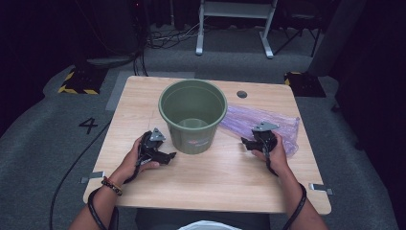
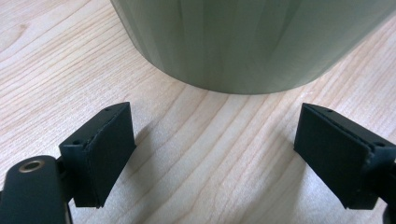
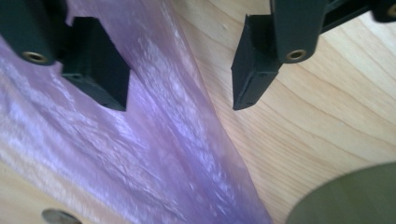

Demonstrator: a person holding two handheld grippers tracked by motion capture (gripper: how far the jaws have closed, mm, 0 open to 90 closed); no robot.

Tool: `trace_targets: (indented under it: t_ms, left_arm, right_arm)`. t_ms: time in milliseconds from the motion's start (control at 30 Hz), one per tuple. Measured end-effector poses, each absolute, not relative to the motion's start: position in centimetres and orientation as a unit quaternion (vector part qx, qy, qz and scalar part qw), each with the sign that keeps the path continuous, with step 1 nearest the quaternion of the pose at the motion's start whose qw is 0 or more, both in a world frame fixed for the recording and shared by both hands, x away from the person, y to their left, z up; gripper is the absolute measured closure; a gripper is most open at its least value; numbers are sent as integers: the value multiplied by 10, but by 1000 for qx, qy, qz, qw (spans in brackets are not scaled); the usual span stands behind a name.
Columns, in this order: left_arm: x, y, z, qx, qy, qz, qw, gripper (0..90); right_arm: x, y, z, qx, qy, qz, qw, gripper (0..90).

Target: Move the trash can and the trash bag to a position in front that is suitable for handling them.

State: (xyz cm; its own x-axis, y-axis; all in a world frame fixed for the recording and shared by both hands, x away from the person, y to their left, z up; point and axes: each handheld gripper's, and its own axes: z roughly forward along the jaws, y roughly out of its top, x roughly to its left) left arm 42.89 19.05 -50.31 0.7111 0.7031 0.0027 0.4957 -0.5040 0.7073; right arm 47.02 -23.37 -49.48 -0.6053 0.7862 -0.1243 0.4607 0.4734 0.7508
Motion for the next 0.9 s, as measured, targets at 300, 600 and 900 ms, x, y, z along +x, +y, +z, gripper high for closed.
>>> trace_targets:
  t_ms: [300, 600, 900]
  left_arm:
    - [428, 190, -503, 854, 353, 146, 354, 122]
    - [429, 190, -503, 854, 351, 147, 354, 122]
    - [429, 190, -503, 854, 351, 147, 354, 121]
  right_arm:
    - [469, -254, -495, 379, 836, 353, 182, 756]
    - [444, -290, -490, 357, 856, 331, 172, 801]
    - [432, -302, -471, 376, 850, 296, 220, 489]
